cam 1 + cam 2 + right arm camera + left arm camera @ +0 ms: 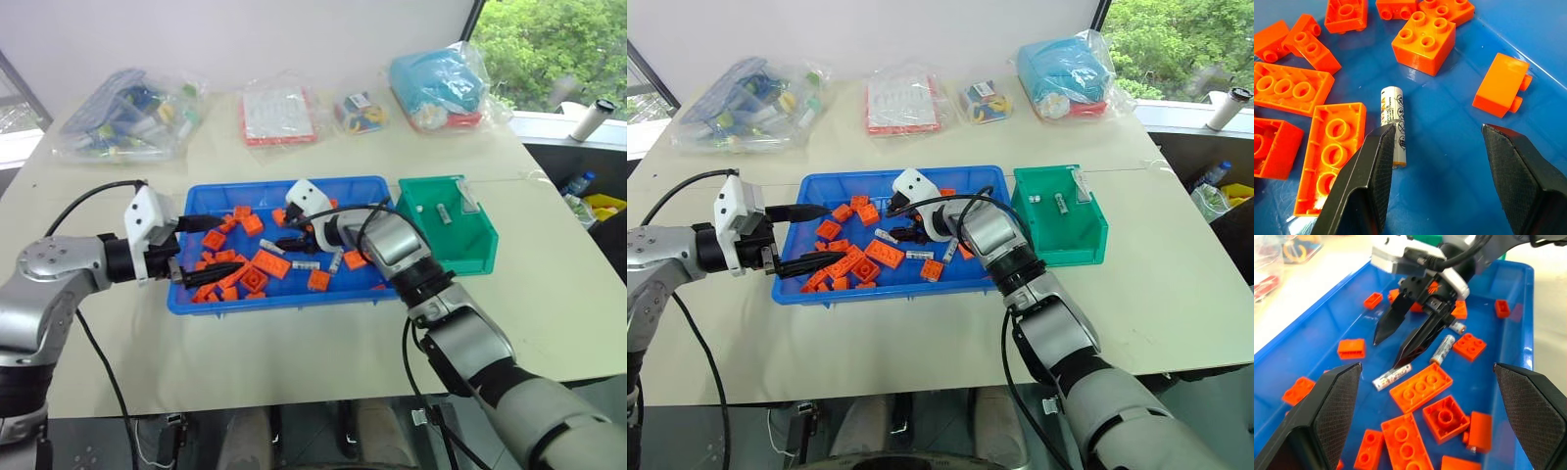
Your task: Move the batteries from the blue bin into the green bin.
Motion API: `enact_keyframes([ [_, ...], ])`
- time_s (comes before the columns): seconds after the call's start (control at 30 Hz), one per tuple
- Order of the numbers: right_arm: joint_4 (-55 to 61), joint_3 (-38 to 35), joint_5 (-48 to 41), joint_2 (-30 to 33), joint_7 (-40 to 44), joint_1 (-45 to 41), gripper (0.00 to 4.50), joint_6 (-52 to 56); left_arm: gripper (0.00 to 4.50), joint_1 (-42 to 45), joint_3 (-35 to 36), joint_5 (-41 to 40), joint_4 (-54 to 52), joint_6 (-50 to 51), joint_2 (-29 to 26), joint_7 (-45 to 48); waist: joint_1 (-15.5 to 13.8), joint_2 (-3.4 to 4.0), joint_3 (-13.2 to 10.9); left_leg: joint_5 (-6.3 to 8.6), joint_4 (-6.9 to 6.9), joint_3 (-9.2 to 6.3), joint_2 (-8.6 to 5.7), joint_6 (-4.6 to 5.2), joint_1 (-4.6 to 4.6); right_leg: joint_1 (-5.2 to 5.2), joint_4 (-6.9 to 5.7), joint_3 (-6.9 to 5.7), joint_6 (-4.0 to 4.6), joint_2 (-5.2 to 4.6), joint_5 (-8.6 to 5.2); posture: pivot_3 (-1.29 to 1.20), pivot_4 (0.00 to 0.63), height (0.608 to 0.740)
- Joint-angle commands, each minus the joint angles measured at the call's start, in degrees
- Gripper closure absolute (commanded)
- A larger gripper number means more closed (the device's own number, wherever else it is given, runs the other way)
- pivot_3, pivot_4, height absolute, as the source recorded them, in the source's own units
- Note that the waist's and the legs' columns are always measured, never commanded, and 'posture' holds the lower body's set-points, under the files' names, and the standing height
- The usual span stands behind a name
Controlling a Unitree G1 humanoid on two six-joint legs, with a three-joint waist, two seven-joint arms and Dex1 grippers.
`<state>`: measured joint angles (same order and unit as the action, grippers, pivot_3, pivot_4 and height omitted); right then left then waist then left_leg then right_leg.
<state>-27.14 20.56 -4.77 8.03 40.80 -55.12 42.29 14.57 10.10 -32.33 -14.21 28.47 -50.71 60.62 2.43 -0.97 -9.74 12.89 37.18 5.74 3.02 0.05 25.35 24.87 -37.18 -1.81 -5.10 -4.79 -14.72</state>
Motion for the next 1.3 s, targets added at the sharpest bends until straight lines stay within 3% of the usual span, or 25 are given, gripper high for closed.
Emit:
enact_keyframes([
  [0.03, 4.58, -1.48, -0.72, -0.71, 0.2, -1.36, 1.65, 2.23, 0.0, 0.39, 1.83, 0.78, 0.79, -1.88, -0.45, 0.02, 0.0, 0.0, 0.0, 0.0, 0.0, 0.0, 0.0, 0.0, 0.0, 0.0, 0.0, 0.0, 0.0, 0.0, 0.0, 0.0, 0.15, 0.737],
  [0.37, 5.81, 2.33, 0.78, -1.69, 1.5, 1.22, 1.65, 2.11, 0.0, -0.25, 2.07, 1.98, 2.48, -3.48, -0.75, 0.68, -0.01, 0.0, 0.0, 0.0, 0.0, 0.0, 0.0, -0.01, 0.01, 0.01, 0.0, 0.0, 0.0, 0.0, 0.0, 0.0, 0.15, 0.737],
  [0.77, -5.66, 1.18, 2.55, -3.79, 1.47, -0.36, 1.65, -4.05, 0.0, -1.32, 3.37, 1.19, -0.25, -2.49, -0.95, -0.52, 0.05, -0.01, 0.01, -0.01, 0.0, 0.0, 0.0, -0.01, -0.01, 0.0, -0.02, 0.0, 0.0, 0.0, 0.0, 0.0, 0.15, 0.737],
  [0.87, -5.67, 1.18, 2.68, -3.95, 1.95, 0.27, 2.55, -4.37, 0.0, -1.02, 3.55, 1.01, -0.43, -2.14, -1.08, -0.6, 0.05, -0.01, 0.01, -0.01, 0.0, 0.0, 0.0, -0.02, -0.01, -0.01, -0.02, 0.0, 0.0, 0.0, 0.0, 0.0, 0.15, 0.737],
  [0.97, -4.27, 1.29, 2.65, -3.95, 2.51, 1.06, 4.06, -3.8, 0.0, -0.46, 3.21, 0.8, -0.67, -1.85, -0.92, -0.58, 0.06, -0.01, 0.01, -0.01, 0.0, 0.0, 0.0, -0.02, -0.01, -0.01, -0.02, 0.0, 0.0, 0.0, 0.0, 0.0, 0.15, 0.737],
  [1.0, -3.69, 1.34, 2.67, -3.93, 2.56, 1.28, 4.37, -3.45, 0.0, -0.32, 2.98, 0.77, -0.78, -1.81, -0.84, -0.49, 0.07, -0.01, 0.01, -0.01, 0.0, 0.0, 0.0, -0.02, -0.01, -0.01, -0.02, 0.0, 0.0, 0.0, 0.0, 0.0, 0.15, 0.737],
  [1.17, 2.82, -0.51, 1.27, -2.57, 2.64, 1.81, 4.39, 1.11, 0.0, 0.7, 1.52, 0.17, -1.59, -0.97, 0.34, -0.31, 0.01, -0.01, 0.01, -0.01, 0.0, 0.0, 0.0, -0.03, -0.01, -0.01, -0.02, 0.0, 0.0, 0.0, 0.0, 0.0, 0.15, 0.737],
  [1.3, 16.36, -7.98, -3.47, 3.0, 2.8, 1.2, 4.39, 10.92, 0.0, 1.71, -0.9, -1.12, -3.52, 0.06, 2.15, -0.03, -0.53, 0.01, -0.01, -0.01, 0.03, -0.01, -0.01, -0.03, 0.04, 0.0, -0.01, -0.01, 0.0, -0.04, 0.0, 0.0, 0.15, 0.737],
])
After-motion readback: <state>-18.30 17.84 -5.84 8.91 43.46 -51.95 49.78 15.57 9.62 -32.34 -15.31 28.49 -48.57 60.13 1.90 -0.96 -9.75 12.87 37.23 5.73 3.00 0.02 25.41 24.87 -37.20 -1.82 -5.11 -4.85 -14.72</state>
